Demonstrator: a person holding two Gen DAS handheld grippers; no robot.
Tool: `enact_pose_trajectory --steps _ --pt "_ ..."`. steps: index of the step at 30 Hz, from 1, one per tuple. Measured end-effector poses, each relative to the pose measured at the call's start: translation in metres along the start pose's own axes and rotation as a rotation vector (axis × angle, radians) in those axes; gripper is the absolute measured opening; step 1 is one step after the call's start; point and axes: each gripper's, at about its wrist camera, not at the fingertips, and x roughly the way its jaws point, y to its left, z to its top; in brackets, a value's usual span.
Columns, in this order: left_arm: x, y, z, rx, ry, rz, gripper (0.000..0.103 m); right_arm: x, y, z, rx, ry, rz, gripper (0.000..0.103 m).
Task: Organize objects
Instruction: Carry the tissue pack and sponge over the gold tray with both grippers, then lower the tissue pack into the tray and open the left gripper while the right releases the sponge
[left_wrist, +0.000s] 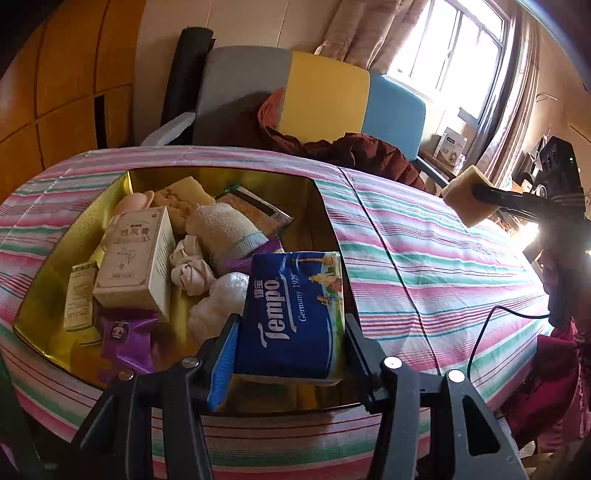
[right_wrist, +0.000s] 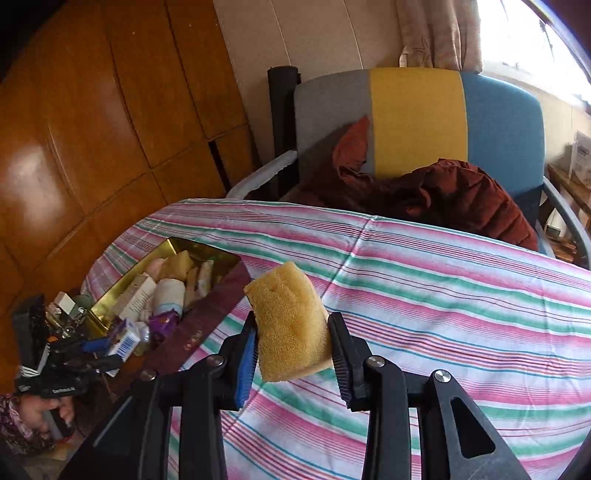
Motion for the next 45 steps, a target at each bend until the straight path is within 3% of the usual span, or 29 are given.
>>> enact_pose_trajectory --steps 3,11,15,20,23,29,37,45 --pt "0.008 0.003 -0.002 -0.017 0.042 -0.010 0.053 0.001 0.021 -0.004 0.001 -0.008 0.035 0.037" --pt "0.006 0.006 -0.007 -0.035 0.039 -0.046 0.053 0.003 0.062 -0.016 0.030 -0.012 0.128 0.037" --pt "-0.013 0.020 -0.001 -0.105 -0.047 -0.027 0.054 0.007 0.078 -0.022 0.038 0.005 0.165 0.037" --pt "-0.050 0.050 0.006 -0.244 -0.210 0.116 0.056 0.020 0.101 -0.029 0.032 0.052 0.217 0.037" --pt "-0.070 0.064 0.006 -0.318 -0.291 0.193 0.066 0.027 0.115 -0.033 0.024 0.071 0.245 0.037" --pt "-0.075 0.075 0.004 -0.394 -0.310 0.193 0.067 0.043 0.134 -0.031 0.020 0.106 0.271 0.037" --pt "-0.066 0.056 0.002 -0.353 -0.270 0.126 0.067 0.070 0.144 -0.009 0.007 0.112 0.195 0.037" --pt "-0.065 0.049 0.001 -0.344 -0.255 0.098 0.067 0.135 0.141 0.038 -0.032 0.146 0.063 0.037"
